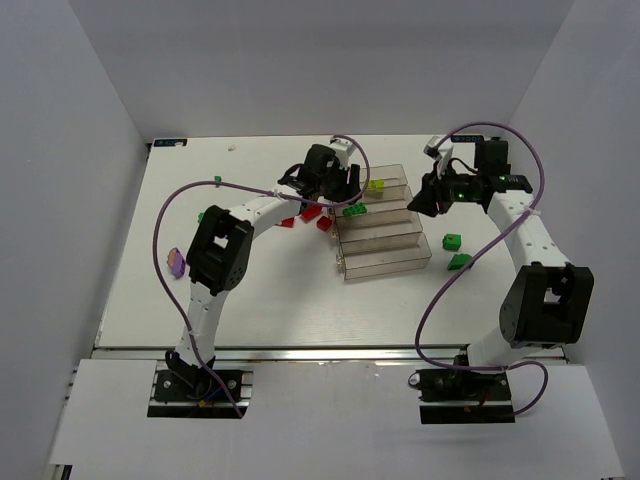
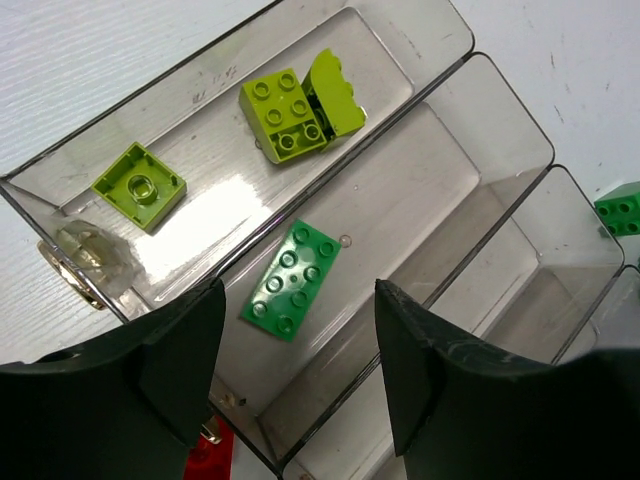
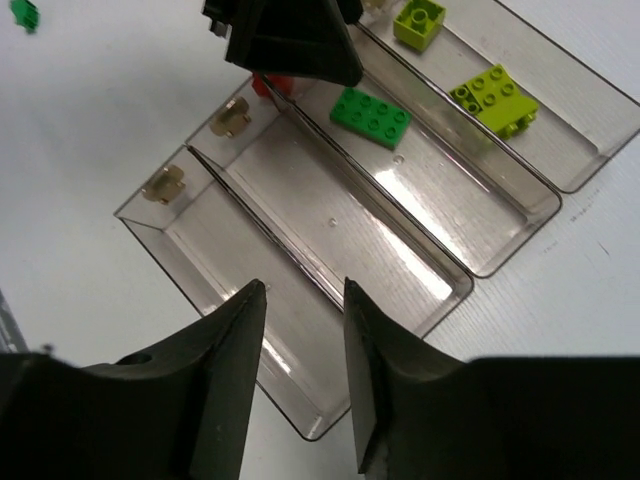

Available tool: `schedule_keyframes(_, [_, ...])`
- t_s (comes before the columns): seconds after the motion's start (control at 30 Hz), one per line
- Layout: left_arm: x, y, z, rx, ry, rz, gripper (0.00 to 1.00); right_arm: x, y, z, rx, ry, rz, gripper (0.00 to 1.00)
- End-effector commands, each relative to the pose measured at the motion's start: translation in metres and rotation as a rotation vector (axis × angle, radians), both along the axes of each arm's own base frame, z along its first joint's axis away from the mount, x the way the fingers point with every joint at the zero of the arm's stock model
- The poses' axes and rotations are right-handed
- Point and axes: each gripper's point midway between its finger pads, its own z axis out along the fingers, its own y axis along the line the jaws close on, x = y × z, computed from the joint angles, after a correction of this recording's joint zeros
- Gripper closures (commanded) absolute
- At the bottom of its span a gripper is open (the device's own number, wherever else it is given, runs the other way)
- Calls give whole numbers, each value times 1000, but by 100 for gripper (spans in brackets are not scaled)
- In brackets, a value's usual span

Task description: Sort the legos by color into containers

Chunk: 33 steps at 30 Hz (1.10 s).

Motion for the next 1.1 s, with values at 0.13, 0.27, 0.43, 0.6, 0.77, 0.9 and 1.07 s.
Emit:
schedule_keyframes(0.13, [2,4,63,-50,-85,48,32,7,-33,-27,-153,45,-141,52])
schedule_keyframes(0.27, [-8,28,99,-76,-144,134,39,12,-61,-45,-220,90,-268,49])
schedule_keyframes(0.43, [-38,84,123,-90,-171,267,39,7,-89,-66,-295,152,-328,41])
schedule_keyframes(0.6, [-67,138,129,-117,-153,389,24,-2,-99,-84,-375,169,-243,30])
schedule_keyframes(0.77, [-100,167,123,-189,-90,438,21,-11,-109,-92,-457,-28,79,29])
schedule_keyframes(0.9, [-112,175,119,-219,-62,456,19,-1,-123,-99,-502,-125,197,29])
schedule_keyframes(1.07, [-120,186,119,-200,-64,482,18,17,-145,-109,-541,-110,289,30])
